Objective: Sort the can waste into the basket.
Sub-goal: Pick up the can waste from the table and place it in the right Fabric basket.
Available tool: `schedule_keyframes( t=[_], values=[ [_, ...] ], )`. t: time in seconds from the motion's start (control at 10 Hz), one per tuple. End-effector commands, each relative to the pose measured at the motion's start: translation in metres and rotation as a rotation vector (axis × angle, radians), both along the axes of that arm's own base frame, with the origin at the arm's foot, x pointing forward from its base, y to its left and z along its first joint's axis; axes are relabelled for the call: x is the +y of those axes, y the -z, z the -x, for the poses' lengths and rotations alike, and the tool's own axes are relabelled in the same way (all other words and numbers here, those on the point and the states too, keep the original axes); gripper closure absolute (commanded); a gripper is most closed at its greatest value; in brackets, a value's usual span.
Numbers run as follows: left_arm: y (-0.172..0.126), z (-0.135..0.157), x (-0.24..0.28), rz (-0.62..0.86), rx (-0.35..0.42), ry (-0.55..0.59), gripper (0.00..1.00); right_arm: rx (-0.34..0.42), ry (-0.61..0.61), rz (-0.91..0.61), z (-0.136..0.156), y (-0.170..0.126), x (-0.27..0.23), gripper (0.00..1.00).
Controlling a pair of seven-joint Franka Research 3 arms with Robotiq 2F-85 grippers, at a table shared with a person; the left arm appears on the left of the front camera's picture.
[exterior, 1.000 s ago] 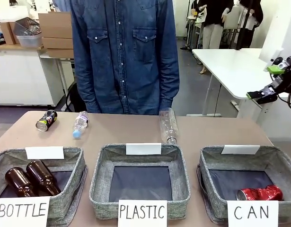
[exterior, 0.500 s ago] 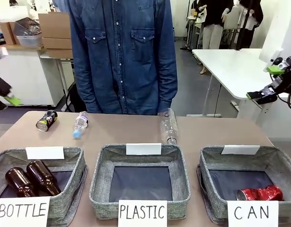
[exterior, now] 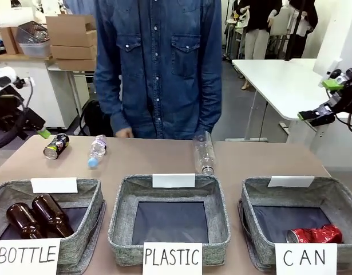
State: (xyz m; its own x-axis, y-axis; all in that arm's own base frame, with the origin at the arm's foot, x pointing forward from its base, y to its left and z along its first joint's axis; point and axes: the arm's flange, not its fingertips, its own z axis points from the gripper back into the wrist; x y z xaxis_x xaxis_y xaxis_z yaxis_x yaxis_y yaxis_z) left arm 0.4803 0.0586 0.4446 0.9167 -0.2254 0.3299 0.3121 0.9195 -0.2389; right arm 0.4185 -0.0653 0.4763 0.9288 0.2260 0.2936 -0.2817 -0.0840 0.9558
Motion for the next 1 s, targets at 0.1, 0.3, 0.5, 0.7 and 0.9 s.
schedule_keyframes(
  t=[0.1, 0.3, 0.5, 0.7, 0.9],
  values=[
    [-0.02, 0.016, -0.005, 0.004, 0.001, 0.055, 0.0, -0.025, -0.003, 0.014, 0.001, 0.0, -0.002, 0.0],
    [0.004, -0.014, -0.003, -0.045, 0.003, 0.063, 0.0, -0.025, -0.003, 0.014, 0.001, 0.0, -0.002, 0.0],
    [0.016, -0.032, 0.013, -0.085, 0.014, 0.047, 0.0, -0.025, -0.003, 0.014, 0.001, 0.0, -0.002, 0.0],
    [-0.001, 0.005, 0.038, 0.097, -0.004, 0.208, 0.0, -0.025, -0.003, 0.014, 0.001, 0.0, -0.002, 0.0],
    [-0.031, 0.073, 0.071, 0.192, -0.127, 0.242, 0.0, -0.025, -0.003, 0.014, 0.001, 0.0, -0.002, 0.0]
  ],
)
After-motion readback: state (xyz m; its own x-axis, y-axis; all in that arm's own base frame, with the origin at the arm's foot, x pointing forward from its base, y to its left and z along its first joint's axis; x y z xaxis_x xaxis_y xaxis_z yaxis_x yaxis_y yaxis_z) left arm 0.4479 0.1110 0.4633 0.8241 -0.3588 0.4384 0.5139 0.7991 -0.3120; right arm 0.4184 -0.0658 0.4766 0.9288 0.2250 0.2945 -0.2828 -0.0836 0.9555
